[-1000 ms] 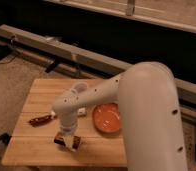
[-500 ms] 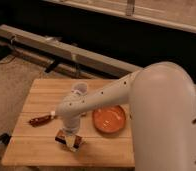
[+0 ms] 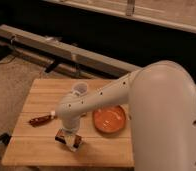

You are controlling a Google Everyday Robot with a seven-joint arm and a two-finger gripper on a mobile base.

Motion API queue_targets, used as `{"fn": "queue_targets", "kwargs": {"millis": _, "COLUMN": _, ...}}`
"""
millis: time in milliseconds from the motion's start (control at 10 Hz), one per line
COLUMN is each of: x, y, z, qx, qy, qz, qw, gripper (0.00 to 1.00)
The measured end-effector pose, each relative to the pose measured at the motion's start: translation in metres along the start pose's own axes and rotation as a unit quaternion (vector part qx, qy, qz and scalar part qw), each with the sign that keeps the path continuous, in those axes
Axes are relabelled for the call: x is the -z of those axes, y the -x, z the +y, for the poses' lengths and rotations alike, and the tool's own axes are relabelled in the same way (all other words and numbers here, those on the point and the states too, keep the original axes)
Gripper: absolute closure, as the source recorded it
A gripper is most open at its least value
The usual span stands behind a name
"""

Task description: Place the eraser on the white sponge

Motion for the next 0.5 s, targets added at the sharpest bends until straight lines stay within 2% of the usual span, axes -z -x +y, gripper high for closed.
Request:
{"fn": "queue_targets", "kwargs": {"millis": 200, "x": -0.0001, "y": 0.0009, "z": -0.0005, "qx": -0.001, "qy": -0.005, "qz": 0.005, "qw": 1.0000, "gripper": 0.54}}
{"fn": "queue_targets", "kwargs": {"millis": 400, "x": -0.0002, "y": -0.0023, "z": -0.0041, "qx": -0.007, "qy": -0.009, "qz": 0.008, "qw": 0.9999, "gripper": 0.33}}
{"fn": "queue_targets", "kwargs": {"millis": 500, "x": -0.0003, "y": -0.0035, "z": -0.0052, "qx": -0.009, "qy": -0.010, "qz": 0.007, "qw": 0.9999, "gripper": 0.28}}
